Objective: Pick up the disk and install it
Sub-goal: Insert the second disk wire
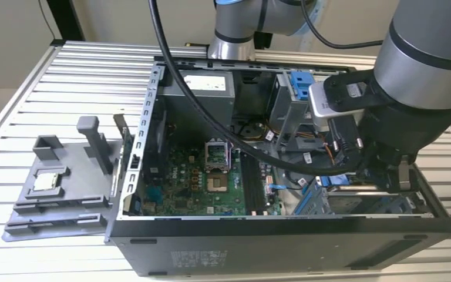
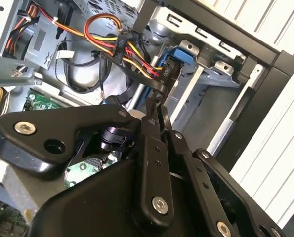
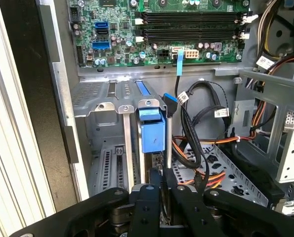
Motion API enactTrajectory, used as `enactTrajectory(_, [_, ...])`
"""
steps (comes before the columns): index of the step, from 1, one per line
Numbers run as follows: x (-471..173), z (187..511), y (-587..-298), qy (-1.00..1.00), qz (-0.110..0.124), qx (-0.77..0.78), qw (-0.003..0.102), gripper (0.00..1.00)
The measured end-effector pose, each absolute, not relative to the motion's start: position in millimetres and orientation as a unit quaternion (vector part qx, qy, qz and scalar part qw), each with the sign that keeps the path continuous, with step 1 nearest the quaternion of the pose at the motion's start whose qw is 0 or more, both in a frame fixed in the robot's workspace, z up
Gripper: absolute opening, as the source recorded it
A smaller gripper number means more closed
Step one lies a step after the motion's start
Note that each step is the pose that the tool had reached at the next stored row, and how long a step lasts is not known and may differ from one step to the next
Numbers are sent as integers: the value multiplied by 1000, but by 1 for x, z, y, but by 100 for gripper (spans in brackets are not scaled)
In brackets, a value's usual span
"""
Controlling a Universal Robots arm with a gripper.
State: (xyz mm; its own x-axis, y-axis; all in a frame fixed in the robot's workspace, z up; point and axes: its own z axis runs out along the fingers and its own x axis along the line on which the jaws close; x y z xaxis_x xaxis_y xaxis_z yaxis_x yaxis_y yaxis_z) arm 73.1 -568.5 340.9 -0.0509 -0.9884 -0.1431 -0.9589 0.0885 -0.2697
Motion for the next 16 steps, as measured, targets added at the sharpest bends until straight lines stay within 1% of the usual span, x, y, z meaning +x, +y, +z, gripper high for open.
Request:
enactTrajectory(10, [73,341,-568,723,-52,-673,147,0])
enactTrajectory(14, [72,339,-568,721,-62,-672,158,0])
enactTrajectory(16, [71,338,-569,720,-64,-672,160,0])
